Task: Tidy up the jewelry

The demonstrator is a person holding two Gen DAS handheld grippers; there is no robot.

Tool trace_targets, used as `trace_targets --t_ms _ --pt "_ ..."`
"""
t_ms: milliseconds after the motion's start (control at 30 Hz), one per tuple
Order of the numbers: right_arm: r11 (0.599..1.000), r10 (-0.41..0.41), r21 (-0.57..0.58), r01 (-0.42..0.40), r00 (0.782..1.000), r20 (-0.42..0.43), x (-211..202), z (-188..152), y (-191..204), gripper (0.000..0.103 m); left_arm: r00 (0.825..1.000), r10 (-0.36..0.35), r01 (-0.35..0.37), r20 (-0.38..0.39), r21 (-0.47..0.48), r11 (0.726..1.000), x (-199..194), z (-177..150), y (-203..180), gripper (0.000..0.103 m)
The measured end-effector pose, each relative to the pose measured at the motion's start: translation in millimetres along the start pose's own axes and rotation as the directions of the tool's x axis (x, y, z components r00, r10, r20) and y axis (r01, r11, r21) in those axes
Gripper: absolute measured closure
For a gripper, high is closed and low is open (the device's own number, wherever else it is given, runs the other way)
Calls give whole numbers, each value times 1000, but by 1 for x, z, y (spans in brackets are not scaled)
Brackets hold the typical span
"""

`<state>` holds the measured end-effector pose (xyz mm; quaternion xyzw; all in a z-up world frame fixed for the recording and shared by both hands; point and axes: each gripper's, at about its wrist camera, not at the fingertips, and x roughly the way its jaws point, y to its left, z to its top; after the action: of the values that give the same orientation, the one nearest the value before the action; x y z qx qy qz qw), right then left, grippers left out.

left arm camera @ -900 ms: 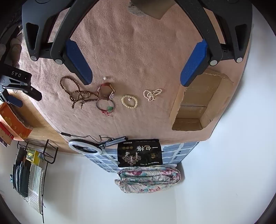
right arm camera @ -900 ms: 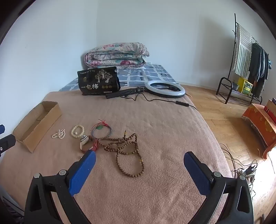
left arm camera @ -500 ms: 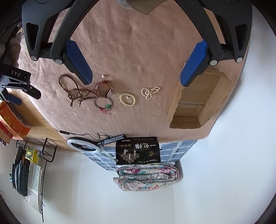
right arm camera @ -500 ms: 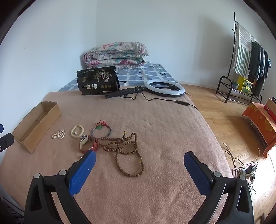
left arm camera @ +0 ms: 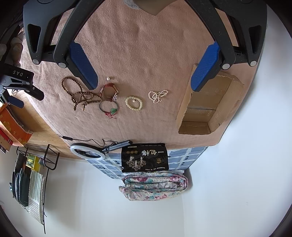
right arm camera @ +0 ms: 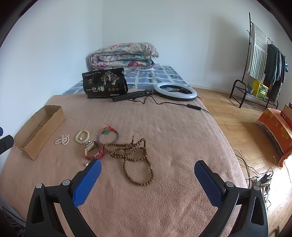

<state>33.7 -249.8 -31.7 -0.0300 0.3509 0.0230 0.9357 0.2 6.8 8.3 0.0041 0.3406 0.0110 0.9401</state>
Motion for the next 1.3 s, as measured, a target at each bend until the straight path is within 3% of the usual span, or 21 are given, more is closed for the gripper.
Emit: trace_targets --t_ms 1300 --pt "1000 8 6 -8 1000 -12 2 -3 -1 0 1000 0 0 4 3 1000 -1 -1 0 0"
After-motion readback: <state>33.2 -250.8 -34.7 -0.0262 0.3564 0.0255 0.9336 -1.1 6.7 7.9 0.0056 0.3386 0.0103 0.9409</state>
